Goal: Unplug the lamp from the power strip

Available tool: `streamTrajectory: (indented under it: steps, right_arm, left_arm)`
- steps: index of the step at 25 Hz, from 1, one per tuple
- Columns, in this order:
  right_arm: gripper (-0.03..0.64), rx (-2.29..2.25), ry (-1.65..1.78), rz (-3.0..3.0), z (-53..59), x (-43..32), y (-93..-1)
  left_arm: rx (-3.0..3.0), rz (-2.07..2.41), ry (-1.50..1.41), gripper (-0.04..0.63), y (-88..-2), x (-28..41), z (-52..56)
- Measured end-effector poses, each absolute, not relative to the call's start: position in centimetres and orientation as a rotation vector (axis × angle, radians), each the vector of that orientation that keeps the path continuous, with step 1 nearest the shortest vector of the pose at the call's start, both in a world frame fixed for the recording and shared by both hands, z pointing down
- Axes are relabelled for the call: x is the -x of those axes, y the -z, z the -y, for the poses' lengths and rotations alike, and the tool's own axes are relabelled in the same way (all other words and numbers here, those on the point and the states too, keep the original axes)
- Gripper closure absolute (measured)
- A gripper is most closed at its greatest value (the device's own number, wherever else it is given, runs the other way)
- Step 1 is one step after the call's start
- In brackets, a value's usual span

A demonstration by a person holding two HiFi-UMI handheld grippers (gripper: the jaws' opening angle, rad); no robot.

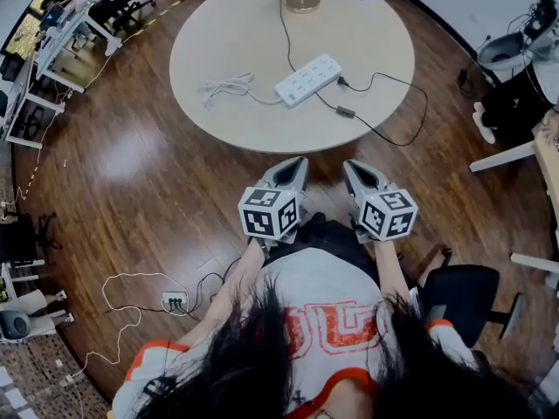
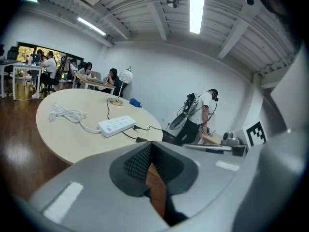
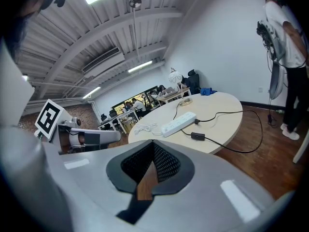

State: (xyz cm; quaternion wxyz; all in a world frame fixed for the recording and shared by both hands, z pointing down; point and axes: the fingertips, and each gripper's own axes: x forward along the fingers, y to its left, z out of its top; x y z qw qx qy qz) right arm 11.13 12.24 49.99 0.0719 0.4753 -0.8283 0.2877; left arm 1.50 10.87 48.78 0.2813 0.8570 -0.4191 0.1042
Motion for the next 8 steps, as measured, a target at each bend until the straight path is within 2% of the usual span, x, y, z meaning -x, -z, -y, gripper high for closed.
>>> streamTrajectory:
  steps: [8]
  right_arm:
    - [0.617,-1.448,-0.884,2.483,-12.32,-11.66,-49.96]
  left_arm:
    - [-2.308,1.105,-0.291,0.595,-48.65,-2.13,-10.89]
